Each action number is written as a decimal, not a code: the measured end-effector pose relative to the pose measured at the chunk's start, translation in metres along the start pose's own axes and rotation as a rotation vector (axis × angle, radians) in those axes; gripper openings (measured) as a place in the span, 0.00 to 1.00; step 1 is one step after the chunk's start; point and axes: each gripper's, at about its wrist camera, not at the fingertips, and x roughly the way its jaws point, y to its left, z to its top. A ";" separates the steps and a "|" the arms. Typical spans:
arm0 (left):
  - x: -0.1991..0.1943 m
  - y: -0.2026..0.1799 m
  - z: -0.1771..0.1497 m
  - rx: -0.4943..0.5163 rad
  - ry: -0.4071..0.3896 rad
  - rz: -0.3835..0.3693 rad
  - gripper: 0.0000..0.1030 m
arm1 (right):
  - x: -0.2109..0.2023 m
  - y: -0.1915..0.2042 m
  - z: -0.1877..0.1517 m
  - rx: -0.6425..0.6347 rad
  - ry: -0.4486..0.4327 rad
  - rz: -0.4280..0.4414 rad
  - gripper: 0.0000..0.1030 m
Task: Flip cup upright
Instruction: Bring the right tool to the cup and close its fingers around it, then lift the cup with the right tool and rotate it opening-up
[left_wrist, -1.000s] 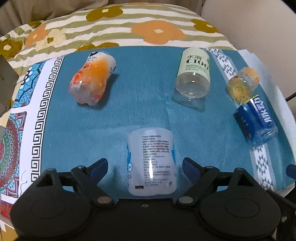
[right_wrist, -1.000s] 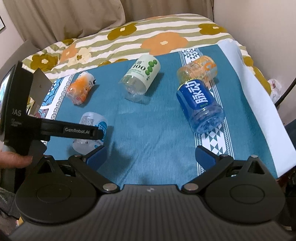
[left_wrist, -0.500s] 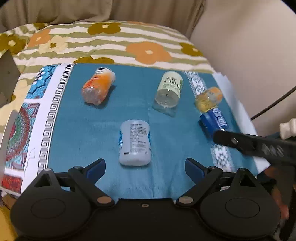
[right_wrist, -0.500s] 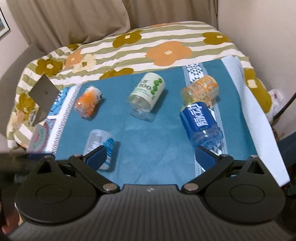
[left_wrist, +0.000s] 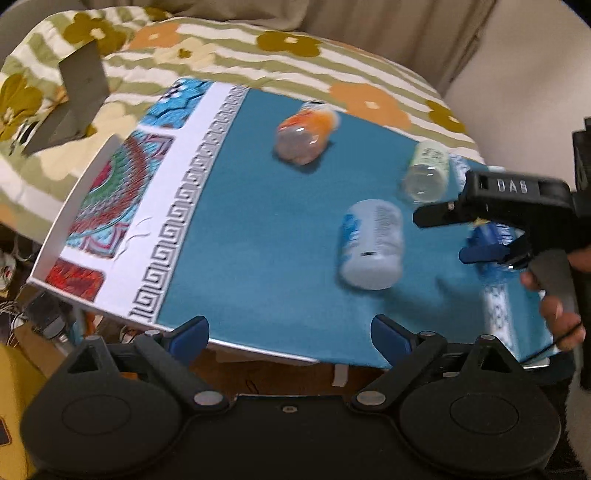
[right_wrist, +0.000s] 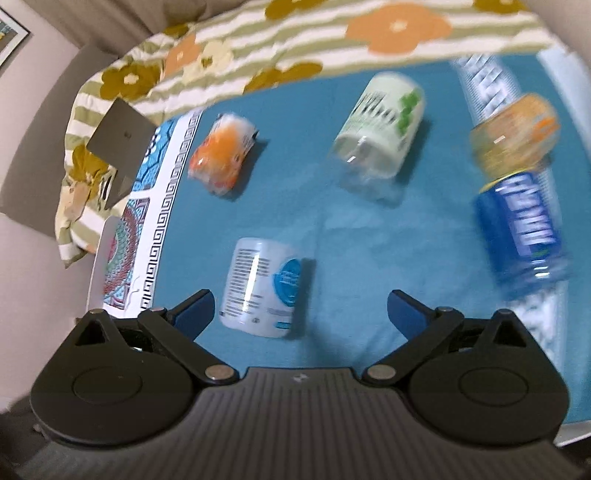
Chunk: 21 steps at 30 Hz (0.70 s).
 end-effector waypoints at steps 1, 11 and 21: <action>0.004 0.006 0.000 -0.008 0.003 0.005 0.94 | 0.009 0.001 0.004 0.014 0.016 0.007 1.00; 0.017 0.037 -0.006 -0.057 0.017 0.019 0.94 | 0.058 -0.001 0.030 0.149 0.127 0.060 1.00; 0.021 0.046 -0.003 -0.074 0.021 0.018 0.94 | 0.071 -0.005 0.032 0.215 0.179 0.075 0.74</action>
